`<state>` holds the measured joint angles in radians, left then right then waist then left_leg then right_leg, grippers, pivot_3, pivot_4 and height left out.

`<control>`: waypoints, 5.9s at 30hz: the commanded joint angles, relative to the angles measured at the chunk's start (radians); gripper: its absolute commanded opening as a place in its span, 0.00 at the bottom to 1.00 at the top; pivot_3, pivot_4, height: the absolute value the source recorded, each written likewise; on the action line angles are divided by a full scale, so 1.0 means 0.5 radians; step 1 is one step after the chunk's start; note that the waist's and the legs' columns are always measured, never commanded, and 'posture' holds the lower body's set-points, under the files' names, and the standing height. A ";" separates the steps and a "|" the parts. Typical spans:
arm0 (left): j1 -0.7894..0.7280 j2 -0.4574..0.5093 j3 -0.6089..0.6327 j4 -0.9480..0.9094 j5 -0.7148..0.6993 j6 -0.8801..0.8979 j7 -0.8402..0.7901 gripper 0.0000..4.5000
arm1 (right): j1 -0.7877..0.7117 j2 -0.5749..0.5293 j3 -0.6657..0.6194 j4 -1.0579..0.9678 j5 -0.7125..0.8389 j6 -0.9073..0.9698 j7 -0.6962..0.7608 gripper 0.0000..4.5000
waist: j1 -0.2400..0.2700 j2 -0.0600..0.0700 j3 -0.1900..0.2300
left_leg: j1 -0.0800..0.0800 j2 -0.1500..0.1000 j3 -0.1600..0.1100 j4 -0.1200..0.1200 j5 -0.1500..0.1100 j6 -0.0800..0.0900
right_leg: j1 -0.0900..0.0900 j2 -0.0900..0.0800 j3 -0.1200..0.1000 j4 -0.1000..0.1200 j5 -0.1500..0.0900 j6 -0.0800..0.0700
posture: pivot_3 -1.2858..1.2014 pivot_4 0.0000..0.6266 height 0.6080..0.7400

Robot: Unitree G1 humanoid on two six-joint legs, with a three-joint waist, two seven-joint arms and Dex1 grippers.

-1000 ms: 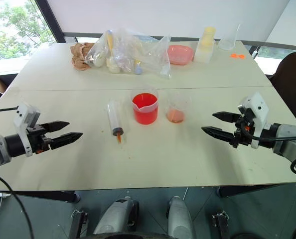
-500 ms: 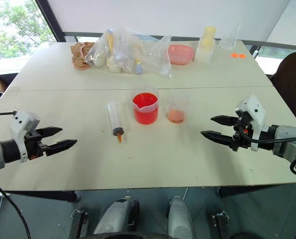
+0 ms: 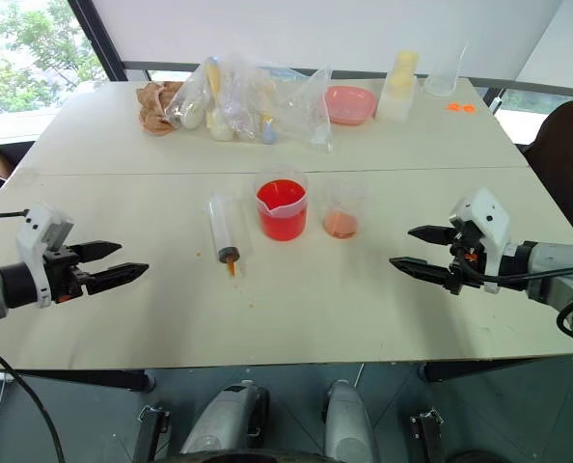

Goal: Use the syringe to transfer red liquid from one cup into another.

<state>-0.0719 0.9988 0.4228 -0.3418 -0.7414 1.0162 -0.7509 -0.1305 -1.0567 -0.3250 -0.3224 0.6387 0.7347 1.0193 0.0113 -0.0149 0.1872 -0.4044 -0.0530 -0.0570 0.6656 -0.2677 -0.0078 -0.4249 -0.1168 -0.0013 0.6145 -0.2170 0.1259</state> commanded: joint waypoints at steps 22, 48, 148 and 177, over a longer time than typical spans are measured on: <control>-2.292 -1.144 -0.663 1.804 0.430 1.036 1.304 0.98 | -0.562 0.082 0.401 -0.475 0.110 -0.131 0.054 0.79 | -0.003 -0.010 0.004 | -0.008 -0.012 -0.006 0.001 0.004 -0.001 | -0.005 -0.003 -0.003 0.001 0.009 0.018 | 0.52 0.24 1.00; -2.296 -1.228 -0.413 1.589 0.668 0.906 1.075 0.42 | -0.512 -0.013 0.291 -0.527 -0.002 -0.107 -0.050 0.79 | -0.005 -0.011 0.005 | -0.007 -0.011 -0.006 0.002 0.006 -0.004 | -0.006 -0.003 -0.003 0.006 0.011 0.019 | 0.52 0.24 1.00; -1.630 -1.528 -0.922 1.661 0.778 -1.715 -0.434 0.42 | -1.816 0.932 0.544 0.896 -1.009 -1.383 -0.713 0.01 | -0.050 -0.008 0.005 | -0.008 -0.010 -0.003 0.001 0.008 -0.007 | -0.007 0.001 -0.002 0.005 0.012 0.017 | 0.52 0.24 1.00; -2.213 -1.587 -0.547 1.681 0.507 -1.632 -0.173 0.42 | -0.946 0.460 0.000 0.071 -0.525 -0.519 -0.655 0.77 | -0.042 -0.008 0.005 | -0.008 -0.010 -0.002 0.001 0.006 -0.003 | -0.007 0.001 -0.002 0.004 0.012 0.017 | 0.52 0.24 1.00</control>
<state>-1.1298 0.2119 0.1334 0.5405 -0.4637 0.2131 -0.8393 -0.5964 -0.8007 -0.2799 -0.2661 0.3836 0.4889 0.7091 -0.0097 -0.0190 0.1895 -0.4084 -0.0579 -0.0580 0.6663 -0.2648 -0.0090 -0.4281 -0.1166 -0.0022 0.6166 -0.2113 0.1344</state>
